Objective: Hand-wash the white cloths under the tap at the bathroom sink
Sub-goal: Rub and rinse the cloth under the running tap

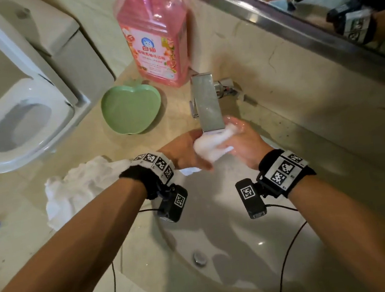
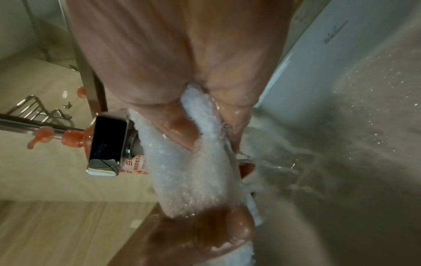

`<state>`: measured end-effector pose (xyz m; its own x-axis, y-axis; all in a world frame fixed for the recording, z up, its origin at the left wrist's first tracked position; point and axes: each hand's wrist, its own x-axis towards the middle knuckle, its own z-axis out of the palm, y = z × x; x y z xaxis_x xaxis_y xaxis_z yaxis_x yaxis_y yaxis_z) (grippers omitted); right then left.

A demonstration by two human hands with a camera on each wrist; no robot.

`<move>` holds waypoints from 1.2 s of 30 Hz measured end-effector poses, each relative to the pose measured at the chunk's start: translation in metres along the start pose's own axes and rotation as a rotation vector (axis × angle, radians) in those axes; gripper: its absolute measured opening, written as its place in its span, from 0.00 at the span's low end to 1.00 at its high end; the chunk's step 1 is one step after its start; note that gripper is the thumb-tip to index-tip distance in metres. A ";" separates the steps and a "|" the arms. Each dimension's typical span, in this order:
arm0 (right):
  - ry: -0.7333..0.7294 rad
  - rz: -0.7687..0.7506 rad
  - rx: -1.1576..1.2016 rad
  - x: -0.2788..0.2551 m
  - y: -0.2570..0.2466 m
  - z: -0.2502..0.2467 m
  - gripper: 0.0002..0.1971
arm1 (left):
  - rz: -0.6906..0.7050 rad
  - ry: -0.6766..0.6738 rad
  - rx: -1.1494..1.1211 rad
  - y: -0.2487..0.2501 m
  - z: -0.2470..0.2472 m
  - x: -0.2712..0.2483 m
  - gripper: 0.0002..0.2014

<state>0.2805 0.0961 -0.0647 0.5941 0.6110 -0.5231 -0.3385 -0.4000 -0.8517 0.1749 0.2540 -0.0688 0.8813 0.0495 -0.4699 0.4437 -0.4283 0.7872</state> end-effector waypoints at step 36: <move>-0.071 -0.228 -1.207 0.017 0.017 0.003 0.09 | -0.015 0.062 0.775 0.008 0.034 0.045 0.20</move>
<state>0.2830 0.1016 -0.0877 0.4979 0.7701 -0.3988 0.6816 -0.6318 -0.3691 0.2125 0.2223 -0.0966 0.8938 0.1008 -0.4369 0.2357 -0.9346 0.2665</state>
